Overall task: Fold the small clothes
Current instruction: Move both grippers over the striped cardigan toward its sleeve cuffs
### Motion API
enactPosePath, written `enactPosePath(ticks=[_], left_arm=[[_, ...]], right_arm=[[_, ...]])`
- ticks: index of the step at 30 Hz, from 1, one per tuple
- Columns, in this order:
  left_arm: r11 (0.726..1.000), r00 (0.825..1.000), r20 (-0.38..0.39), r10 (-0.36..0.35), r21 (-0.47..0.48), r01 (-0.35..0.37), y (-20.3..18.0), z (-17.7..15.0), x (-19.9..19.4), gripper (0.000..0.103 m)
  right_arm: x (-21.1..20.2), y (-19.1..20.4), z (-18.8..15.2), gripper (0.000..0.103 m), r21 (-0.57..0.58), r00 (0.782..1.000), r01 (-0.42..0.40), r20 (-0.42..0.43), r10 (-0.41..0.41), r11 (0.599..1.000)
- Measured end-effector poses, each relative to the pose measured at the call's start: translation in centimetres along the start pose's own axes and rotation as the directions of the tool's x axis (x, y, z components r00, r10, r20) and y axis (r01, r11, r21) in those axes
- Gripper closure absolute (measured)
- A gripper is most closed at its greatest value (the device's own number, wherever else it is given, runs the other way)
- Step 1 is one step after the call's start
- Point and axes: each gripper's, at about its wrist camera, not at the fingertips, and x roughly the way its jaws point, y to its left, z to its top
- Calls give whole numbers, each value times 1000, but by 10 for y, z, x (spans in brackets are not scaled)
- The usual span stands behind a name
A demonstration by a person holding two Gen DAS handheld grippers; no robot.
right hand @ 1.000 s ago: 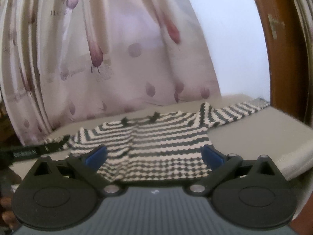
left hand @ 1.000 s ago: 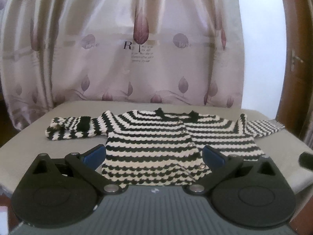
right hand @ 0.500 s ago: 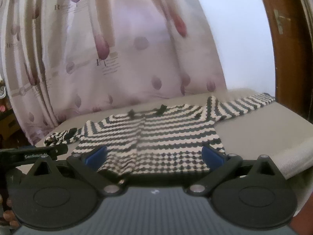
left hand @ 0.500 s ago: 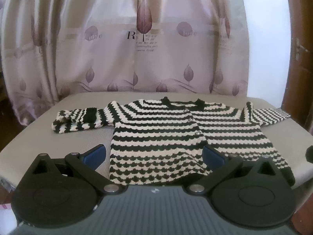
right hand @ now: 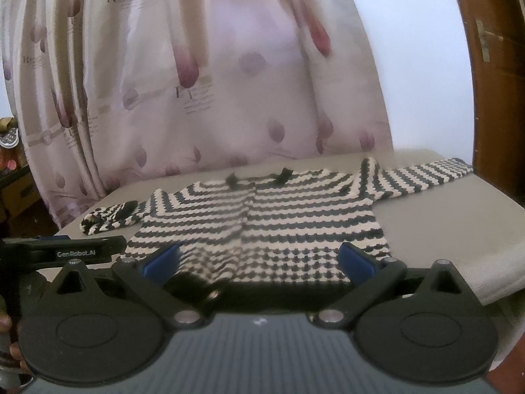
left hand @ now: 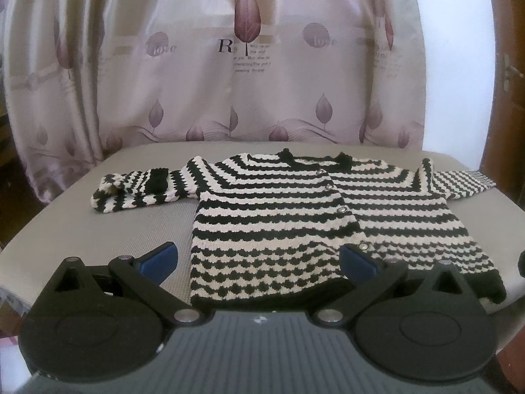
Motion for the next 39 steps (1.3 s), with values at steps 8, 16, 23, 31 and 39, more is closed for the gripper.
enactPosePath(ticks=[8,16,23,31,39], left_arm=[[1000,1000,-14,14,-7,-14,3,-1,5,0],[999,999,-34,34,-9,-35,7,-3,13,0],[999,998,-51,46,-13,-47,12,-5,20,0],[998,996,-72,59,-19,-60,15,-5,29,0],[996,992,-94,84,-30,-88,20,-1,46,0]], right_arm=[[5,3,-1,0,2,1000,-20,-23,20,1000],[12,6,-2,0,2,999,-32,-44,32,999],[18,9,-1,0,-8,997,-38,-61,37,999],[26,14,3,0,-20,996,-46,-81,44,999],[44,16,11,0,-42,993,-60,-101,55,997]])
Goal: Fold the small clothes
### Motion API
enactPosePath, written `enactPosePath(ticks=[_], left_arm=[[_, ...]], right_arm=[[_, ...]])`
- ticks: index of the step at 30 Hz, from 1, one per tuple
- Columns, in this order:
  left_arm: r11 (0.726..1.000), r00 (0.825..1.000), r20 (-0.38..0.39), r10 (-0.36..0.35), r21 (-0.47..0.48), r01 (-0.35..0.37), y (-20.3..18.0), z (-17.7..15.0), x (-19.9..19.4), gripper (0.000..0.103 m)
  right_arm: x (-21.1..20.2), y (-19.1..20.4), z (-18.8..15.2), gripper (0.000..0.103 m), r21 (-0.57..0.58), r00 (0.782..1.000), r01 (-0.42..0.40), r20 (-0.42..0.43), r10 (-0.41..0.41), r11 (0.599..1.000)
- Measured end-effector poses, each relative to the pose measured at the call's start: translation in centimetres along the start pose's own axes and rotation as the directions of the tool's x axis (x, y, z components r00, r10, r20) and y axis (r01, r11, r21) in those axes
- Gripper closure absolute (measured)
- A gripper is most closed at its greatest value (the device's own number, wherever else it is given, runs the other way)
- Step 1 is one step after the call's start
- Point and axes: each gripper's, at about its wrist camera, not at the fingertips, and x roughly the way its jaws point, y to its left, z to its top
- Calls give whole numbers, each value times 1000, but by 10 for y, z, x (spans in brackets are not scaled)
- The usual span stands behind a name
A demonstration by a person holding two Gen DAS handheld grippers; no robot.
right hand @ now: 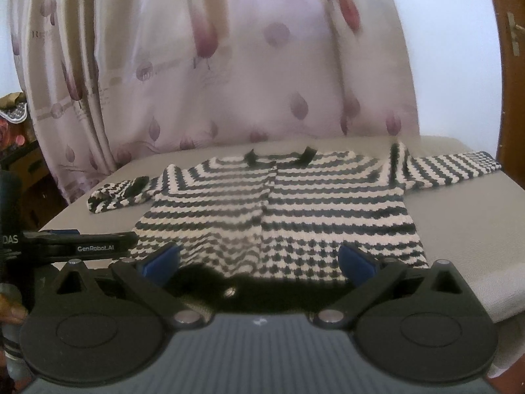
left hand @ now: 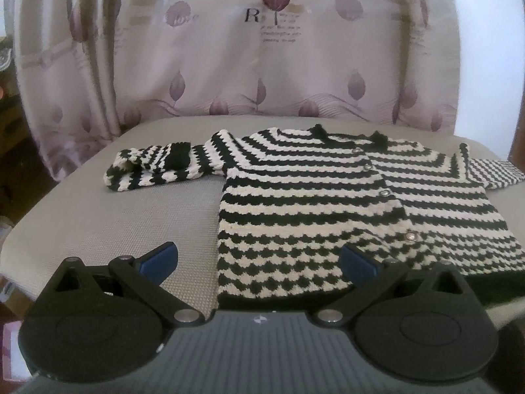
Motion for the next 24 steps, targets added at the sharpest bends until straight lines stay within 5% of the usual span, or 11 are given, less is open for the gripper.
enactPosePath(ticks=[17,24], left_arm=[[998,998,-44,54,-13,-55,15,16,44,0],[996,996,7,92,18,-92,41,29,69,3]], right_arm=[[49,4,14,0,-5,997,-48,-67,47,999],[67,-2,11,0,4,994,-41,-105,41,999]])
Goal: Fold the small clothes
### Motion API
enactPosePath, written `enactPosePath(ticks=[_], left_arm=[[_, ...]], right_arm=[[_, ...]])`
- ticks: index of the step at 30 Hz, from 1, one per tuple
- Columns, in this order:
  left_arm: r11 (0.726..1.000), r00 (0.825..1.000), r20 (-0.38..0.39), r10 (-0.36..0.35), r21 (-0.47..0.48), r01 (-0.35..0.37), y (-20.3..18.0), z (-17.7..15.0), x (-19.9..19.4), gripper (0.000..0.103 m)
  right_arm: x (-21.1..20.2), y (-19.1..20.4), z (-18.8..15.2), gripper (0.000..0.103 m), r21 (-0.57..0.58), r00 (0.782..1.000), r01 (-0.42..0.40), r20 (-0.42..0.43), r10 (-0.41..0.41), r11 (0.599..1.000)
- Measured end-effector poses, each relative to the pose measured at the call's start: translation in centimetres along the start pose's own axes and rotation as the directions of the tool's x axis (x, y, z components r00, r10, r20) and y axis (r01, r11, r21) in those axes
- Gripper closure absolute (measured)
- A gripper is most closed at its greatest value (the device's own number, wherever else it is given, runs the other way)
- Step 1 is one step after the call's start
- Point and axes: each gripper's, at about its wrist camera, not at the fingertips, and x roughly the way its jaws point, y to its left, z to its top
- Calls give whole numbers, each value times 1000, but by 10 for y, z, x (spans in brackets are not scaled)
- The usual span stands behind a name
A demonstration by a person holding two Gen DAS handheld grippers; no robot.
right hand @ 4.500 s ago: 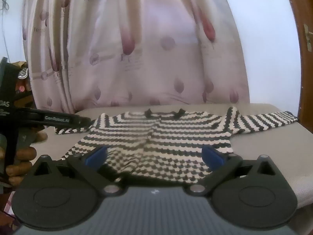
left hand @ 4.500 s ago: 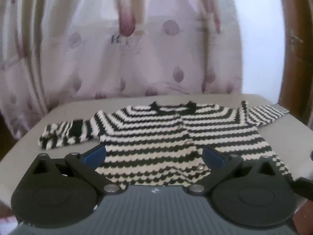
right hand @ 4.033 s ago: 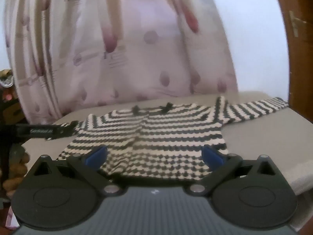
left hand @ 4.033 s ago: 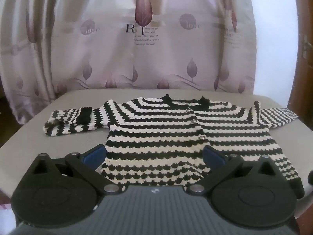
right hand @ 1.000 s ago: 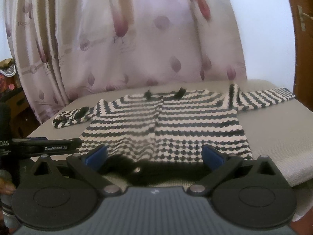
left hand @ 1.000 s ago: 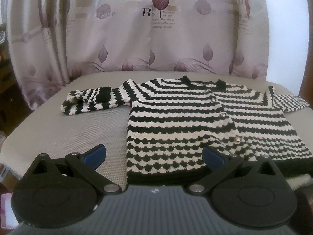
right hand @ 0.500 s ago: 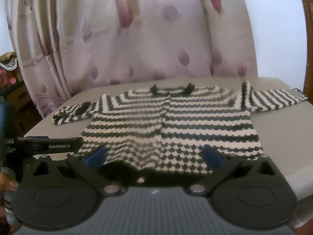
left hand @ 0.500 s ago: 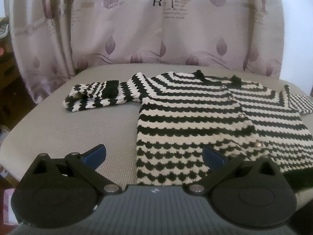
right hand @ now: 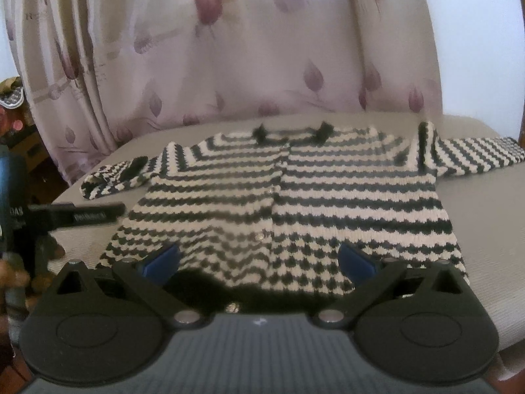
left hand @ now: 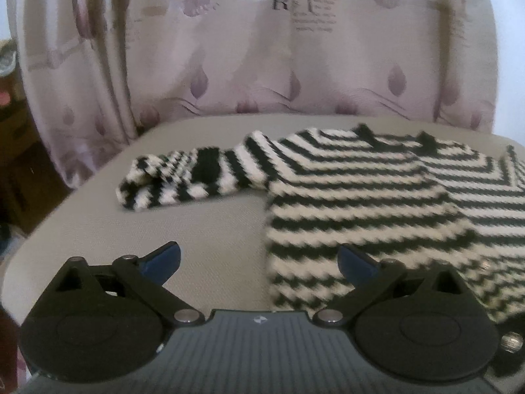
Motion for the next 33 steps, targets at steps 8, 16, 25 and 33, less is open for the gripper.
enactPosePath(ticks=[8,16,25,33], left_arm=[[984,984,86,155,78,-161,59,24,60,12],[883,964,206,165,404,-237,89,35,116,18],[747,993,110,49,655,-109,100,26,160,39],[804,995,52,88,586,-101,117,34,177,85]], right_arm=[[23,-9,-5,0,16,999,7,-53,-7,1000],[39,-21,-7,0,48,995,19,-95,-14,999],[53,-28,-9,0,84,990,22,-138,-10,996],[54,-28,-8,0,83,990,27,-139,-15,996]])
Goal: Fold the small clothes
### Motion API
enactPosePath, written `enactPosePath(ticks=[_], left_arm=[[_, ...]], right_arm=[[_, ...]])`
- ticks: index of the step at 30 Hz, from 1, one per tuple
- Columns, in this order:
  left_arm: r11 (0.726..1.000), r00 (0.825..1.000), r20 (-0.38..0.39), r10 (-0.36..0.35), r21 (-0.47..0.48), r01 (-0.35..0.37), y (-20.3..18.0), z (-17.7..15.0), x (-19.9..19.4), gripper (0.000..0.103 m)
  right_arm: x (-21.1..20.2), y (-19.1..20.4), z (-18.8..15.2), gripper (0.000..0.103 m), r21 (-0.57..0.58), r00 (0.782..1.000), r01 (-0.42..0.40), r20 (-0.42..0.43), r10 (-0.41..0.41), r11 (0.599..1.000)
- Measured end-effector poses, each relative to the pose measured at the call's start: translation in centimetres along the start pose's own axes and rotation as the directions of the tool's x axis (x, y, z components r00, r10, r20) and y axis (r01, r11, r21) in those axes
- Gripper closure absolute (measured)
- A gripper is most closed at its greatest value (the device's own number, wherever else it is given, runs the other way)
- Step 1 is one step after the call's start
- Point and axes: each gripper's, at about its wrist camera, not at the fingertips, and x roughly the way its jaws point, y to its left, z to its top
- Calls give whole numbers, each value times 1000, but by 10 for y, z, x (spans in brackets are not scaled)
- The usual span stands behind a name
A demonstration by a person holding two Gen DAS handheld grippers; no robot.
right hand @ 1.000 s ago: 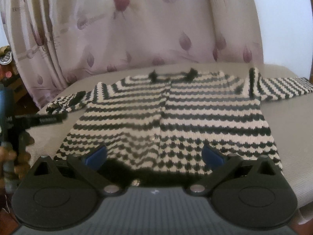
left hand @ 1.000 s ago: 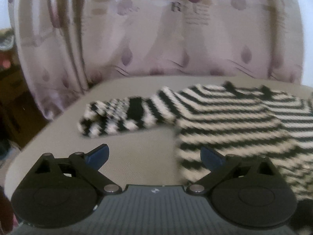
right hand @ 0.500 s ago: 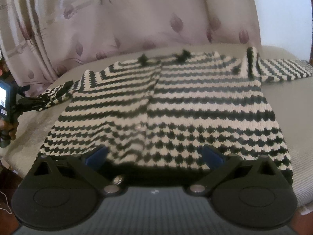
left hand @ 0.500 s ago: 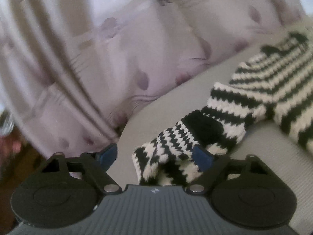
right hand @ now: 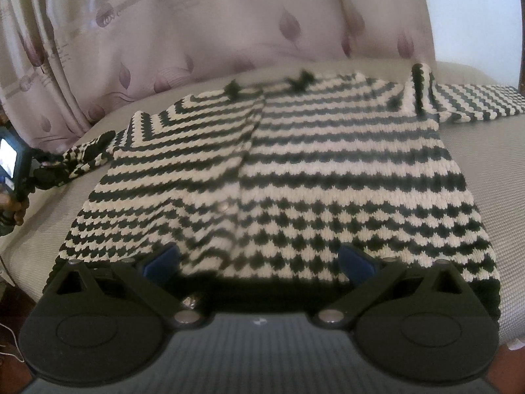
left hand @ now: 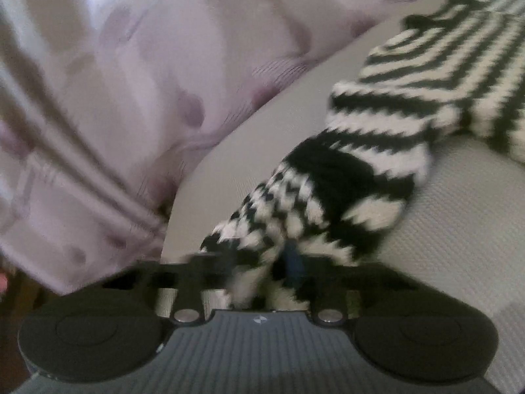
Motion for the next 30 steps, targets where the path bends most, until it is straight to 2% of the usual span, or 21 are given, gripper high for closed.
enactPosePath(ticks=[2,3,5,6,8,10,12,14,15,17,19,22,24,26,30], left_arm=[[994,999,-18,40,-104,-41,13,-2,0,85],[982,998,-19,64,-176,-66,23,-3,-2,85],[930,993,-38,108,-349,-114,46,-6,-10,85],[891,990,-63,124,-432,-139,58,-10,-14,85],[784,982,-133,135,-592,-188,85,-21,-23,85],[683,974,-191,124,-695,-224,104,-35,-35,85],[595,965,-246,95,-763,-253,116,-49,-45,85],[533,954,-294,55,-799,-277,120,-62,-54,72],[514,945,-324,41,-804,-298,119,-68,-58,65],[492,932,-356,64,-802,-340,120,-78,-68,36],[484,922,-373,106,-791,-375,119,-86,-82,24],[485,915,-375,151,-778,-399,116,-88,-100,24],[484,918,-365,156,-782,-393,110,-84,-112,25],[499,926,-331,180,-781,-376,105,-74,-122,25],[533,923,-268,276,-757,-379,86,-50,-134,24]], right_arm=[[-1,-1,0,0,0,1000,-1,3,1,1000],[-2,-1,0,0,2,1000,0,5,0,1000],[-4,-3,0,0,10,1000,-2,10,2,1000],[-5,-4,1,0,15,1000,-2,11,2,1000],[-5,-6,1,0,25,1000,-5,12,5,1000],[-7,-7,1,0,29,1000,-10,17,9,1000],[-7,-7,1,0,30,1000,-12,22,12,999],[-8,-8,1,0,33,1000,-17,24,16,999],[-8,-8,1,0,34,1000,-19,25,18,999],[-9,-9,1,0,37,999,-21,28,20,999],[-11,-11,1,0,39,999,-22,33,20,999],[-15,-16,1,0,43,999,-15,45,14,999],[-19,-24,3,0,55,998,-2,61,-1,998],[-26,-36,7,0,87,996,10,83,-17,996],[-47,-68,13,0,152,986,33,155,-57,988]])
